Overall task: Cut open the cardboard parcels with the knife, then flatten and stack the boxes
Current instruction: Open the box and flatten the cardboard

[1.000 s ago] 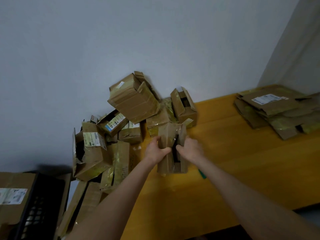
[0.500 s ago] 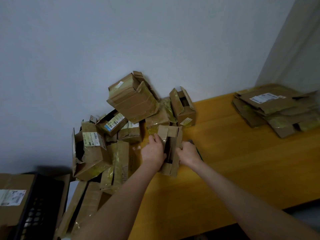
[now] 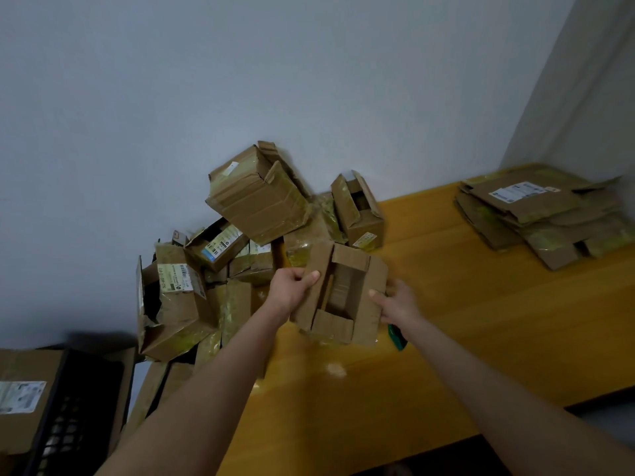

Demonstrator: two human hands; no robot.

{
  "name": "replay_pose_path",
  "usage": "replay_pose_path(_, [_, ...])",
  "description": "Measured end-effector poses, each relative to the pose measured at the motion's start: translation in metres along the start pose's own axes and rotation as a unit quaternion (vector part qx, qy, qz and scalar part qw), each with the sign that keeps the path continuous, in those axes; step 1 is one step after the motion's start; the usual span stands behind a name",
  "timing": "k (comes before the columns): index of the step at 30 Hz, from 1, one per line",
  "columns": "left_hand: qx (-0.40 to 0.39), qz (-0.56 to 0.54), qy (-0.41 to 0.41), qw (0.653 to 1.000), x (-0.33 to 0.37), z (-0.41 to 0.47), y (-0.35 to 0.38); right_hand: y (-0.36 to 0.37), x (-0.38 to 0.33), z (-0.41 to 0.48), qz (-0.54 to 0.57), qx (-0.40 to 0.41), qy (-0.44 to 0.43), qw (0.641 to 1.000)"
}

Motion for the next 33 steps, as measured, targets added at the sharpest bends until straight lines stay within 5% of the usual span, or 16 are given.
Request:
replay_pose_path(3, [-0.055,0.138,0.093,0.985,0.013,0.003,0.005,-0.008,-0.021,-0.001,-0.292,0.091,-0.160,0.938])
replay_pose_path(8, [-0.101,0.286,0.233,0.924,0.027,-0.006,0.022,0.000,-0.032,-0.005,-0.408,0.009,-0.224,0.885])
replay_pose_path(14, [0.050,0.298,0.253,0.919,0.016,0.002,0.001,-0.005,-0.030,0.001,-0.273,0.022,-0.223,0.935])
replay_pose_path(17, [0.140,0.204,0.143,0.958,0.001,0.007,-0.009,-0.011,-0.029,0.003,-0.259,0.082,-0.213,0.939])
replay_pose_path(20, [0.065,0.171,0.029,0.983,-0.017,0.006,-0.004,-0.012,-0.030,0.000,-0.228,0.080,-0.223,0.944])
replay_pose_path(26, [0.066,0.215,0.023,0.974,-0.019,0.007,-0.010,-0.012,-0.031,-0.005,-0.153,0.033,-0.242,0.958])
replay_pose_path(33, [-0.058,-0.044,-0.032,0.997,-0.013,0.004,-0.027,-0.034,-0.005,0.013,0.107,0.024,0.015,0.994])
Point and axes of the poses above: each hand's wrist, its own z-axis towards the middle knuckle, its own y-axis out of the palm, x = y × z, the point moved 3 cm from there along z, towards the middle knuckle, and after that the axes turned 12 degrees about x, right-handed, at the moved point
